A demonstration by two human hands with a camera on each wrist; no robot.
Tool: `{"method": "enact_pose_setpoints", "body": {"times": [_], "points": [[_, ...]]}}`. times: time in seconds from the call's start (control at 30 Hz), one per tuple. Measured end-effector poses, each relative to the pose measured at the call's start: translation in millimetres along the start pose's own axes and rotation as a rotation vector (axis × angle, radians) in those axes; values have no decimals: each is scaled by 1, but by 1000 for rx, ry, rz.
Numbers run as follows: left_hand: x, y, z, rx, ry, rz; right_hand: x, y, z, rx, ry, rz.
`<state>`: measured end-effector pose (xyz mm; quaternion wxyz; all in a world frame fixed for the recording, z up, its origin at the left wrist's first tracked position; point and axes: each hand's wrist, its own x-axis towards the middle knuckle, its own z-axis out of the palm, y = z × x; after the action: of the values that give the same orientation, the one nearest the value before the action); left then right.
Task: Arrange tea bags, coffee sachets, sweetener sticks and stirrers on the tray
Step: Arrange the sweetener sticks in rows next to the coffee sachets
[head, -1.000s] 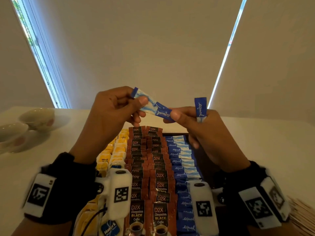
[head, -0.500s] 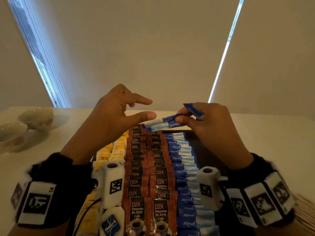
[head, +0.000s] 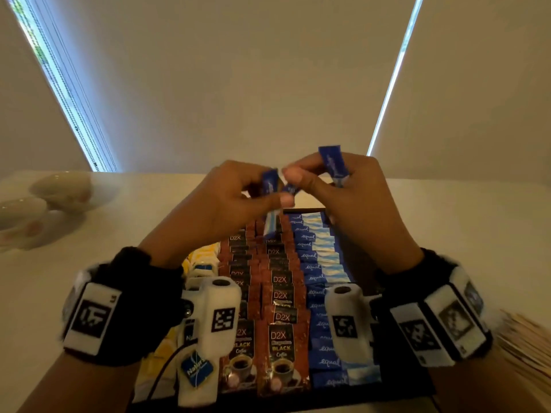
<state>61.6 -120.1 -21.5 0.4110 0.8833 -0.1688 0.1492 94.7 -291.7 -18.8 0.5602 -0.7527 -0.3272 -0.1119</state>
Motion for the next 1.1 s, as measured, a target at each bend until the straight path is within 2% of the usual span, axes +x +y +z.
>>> {"method": "enact_pose_setpoints", "body": {"times": [0.07, 0.17, 0.2, 0.27, 0.37, 0.6, 0.73, 0.83, 0.9, 1.0, 1.1], "points": [[1, 3, 0, -173, 138, -21, 0, 1, 3, 77, 33, 119], [1, 4, 0, -462, 267, -100, 0, 5, 5, 73, -124, 320], [1, 4, 1, -535, 282, -121, -1, 5, 7, 90, -183, 331], [2, 3, 1, -586, 279, -136, -3, 4, 9, 178, -192, 317], [3, 0, 0, -595, 288, -130, -3, 3, 9, 260, -134, 343], [3, -4, -3, -519, 239, -100, -3, 7, 11, 215, -126, 377], [0, -2, -10, -387, 138, -80, -1, 11, 10, 48, -62, 324], [-1, -2, -10, -371, 79, -97, 0, 15, 11, -46, -36, 327], [0, -3, -8, -396, 127, -113, 0, 14, 12, -26, -4, 316], [2, -6, -7, -428, 226, -130, -2, 8, 9, 164, 75, 310], [3, -7, -6, -435, 246, -133, -3, 6, 6, 279, 69, 351]]}}
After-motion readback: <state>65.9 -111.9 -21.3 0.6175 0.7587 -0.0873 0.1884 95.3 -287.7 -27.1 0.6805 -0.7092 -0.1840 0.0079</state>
